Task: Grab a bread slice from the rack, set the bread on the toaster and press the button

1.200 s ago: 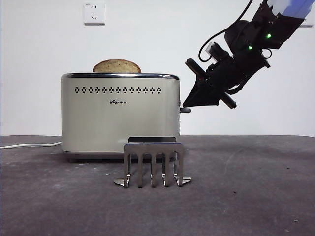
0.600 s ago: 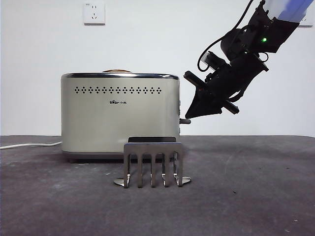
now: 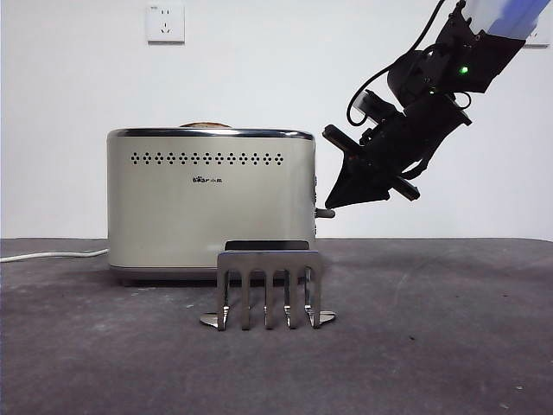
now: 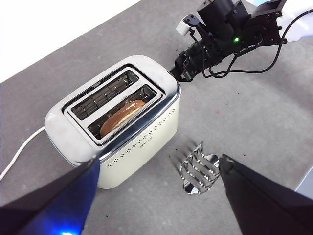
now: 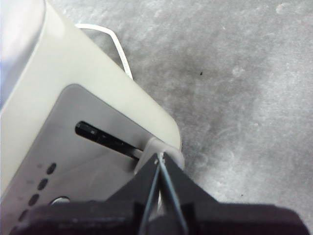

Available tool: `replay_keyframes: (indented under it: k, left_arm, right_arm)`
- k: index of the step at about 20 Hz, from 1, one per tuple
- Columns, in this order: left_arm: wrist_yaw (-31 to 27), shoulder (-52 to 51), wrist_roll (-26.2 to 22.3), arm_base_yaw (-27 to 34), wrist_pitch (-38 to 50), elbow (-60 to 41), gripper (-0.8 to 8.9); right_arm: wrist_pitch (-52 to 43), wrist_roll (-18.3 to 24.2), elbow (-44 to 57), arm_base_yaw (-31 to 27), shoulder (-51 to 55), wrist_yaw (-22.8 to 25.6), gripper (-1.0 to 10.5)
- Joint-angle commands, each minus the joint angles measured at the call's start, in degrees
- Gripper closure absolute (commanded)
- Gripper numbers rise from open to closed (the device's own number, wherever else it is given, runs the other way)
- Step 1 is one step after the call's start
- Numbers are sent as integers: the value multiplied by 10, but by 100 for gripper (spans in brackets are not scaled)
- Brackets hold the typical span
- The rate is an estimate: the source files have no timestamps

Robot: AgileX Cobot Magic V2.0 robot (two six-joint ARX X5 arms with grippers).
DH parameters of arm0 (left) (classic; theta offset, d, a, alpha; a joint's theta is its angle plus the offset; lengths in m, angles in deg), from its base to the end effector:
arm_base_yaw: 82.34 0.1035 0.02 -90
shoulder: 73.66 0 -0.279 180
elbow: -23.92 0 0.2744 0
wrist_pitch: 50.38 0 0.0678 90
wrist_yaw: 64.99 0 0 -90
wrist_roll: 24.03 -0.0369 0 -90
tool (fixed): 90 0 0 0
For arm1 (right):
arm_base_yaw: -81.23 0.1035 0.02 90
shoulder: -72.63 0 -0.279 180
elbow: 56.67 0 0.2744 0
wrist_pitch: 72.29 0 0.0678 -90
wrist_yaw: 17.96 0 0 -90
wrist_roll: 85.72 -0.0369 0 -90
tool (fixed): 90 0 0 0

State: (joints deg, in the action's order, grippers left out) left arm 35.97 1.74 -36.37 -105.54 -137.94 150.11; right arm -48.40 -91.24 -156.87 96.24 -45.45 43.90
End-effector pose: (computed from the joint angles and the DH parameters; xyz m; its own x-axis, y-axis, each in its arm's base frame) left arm 0.1870 -0.0878 0.5238 0.6479 -0.4846 -0.5877 0.6322 0.7725 0.0600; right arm 0.4662 0.1430 0.1986 0.5131 0.6259 -0.5874 -0.5036 0.7737 0.3845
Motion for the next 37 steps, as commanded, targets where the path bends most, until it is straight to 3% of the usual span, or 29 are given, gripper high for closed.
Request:
replay_keyframes:
  k: [1, 4, 10, 13, 18, 24, 26, 27, 37]
  left_arm:
    - [1, -1, 4, 0, 1, -1, 405]
    - [0, -1, 4, 0, 1, -1, 405]
    - [0, 0, 3, 0, 1, -1, 405]
    - [0, 0, 3, 0, -1, -1, 405]
    - [0, 0, 4, 0, -17, -1, 406]
    - [0, 0, 4, 0, -41, -1, 419]
    - [0, 0, 4, 0, -44, -1, 642]
    - [0, 0, 4, 0, -44, -1, 827]
    - [-2, 0, 4, 0, -44, -1, 818]
  right_arm:
    - [6, -4, 14, 1, -23, 3, 958]
    - [-21, -37, 7, 0, 5, -29, 958]
    - [12, -31, 3, -4, 143, -28, 959]
    - [125, 1, 3, -3, 233, -31, 958]
    - [412, 107, 3, 12, 374, -32, 958]
    - [560, 157, 3, 20, 458, -32, 958]
    - [577, 157, 3, 20, 480, -31, 958]
    - [576, 157, 3, 20, 489, -31, 958]
    - [574, 155, 3, 19, 496, -30, 946]
